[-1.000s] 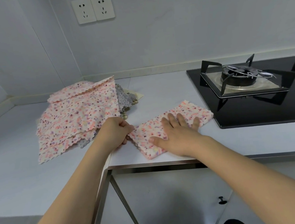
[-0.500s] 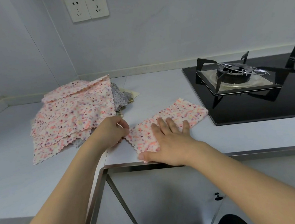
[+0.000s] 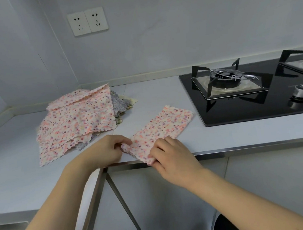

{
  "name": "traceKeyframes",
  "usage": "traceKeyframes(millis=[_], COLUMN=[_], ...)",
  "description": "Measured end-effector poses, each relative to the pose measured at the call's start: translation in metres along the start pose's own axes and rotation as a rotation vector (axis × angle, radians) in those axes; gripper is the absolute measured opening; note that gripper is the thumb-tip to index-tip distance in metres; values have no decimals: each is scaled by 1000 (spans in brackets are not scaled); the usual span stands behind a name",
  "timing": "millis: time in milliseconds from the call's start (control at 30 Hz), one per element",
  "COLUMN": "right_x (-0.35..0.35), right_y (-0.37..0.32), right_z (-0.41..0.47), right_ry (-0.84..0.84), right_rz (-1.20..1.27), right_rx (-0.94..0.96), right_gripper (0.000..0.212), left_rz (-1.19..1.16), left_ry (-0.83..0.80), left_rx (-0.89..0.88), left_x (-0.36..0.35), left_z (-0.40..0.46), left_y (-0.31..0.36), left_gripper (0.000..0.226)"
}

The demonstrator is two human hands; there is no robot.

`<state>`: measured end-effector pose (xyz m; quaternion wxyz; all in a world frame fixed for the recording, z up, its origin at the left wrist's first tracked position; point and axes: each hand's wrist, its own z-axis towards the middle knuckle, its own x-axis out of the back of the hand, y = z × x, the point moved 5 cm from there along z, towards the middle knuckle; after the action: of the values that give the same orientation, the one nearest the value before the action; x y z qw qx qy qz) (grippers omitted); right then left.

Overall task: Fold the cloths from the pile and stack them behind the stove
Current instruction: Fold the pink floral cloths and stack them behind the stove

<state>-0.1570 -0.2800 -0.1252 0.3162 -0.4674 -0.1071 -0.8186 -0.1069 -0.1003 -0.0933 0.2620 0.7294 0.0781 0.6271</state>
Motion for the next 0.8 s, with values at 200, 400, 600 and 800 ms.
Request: traceKeyframes(millis=[200,400,600,800], right_x=[29,46,48,34], right_y=[17,50,101,140], right_z=[-1,7,24,40], right_ry=[-15,18,-71,-220], right_rz=[349,597,395,219], right_rx=[-343,-642,-736,-755], right_gripper=[23,32,30,30], left_rz=[-213,-682,-608,-153], left_ry=[153,148,209,291], left_rx=[-30,34,145,183], left_x=[5,8,-13,-33], left_z=[-15,12,80,129], left_y=[1,29,53,59], left_gripper=[7,27,29,13])
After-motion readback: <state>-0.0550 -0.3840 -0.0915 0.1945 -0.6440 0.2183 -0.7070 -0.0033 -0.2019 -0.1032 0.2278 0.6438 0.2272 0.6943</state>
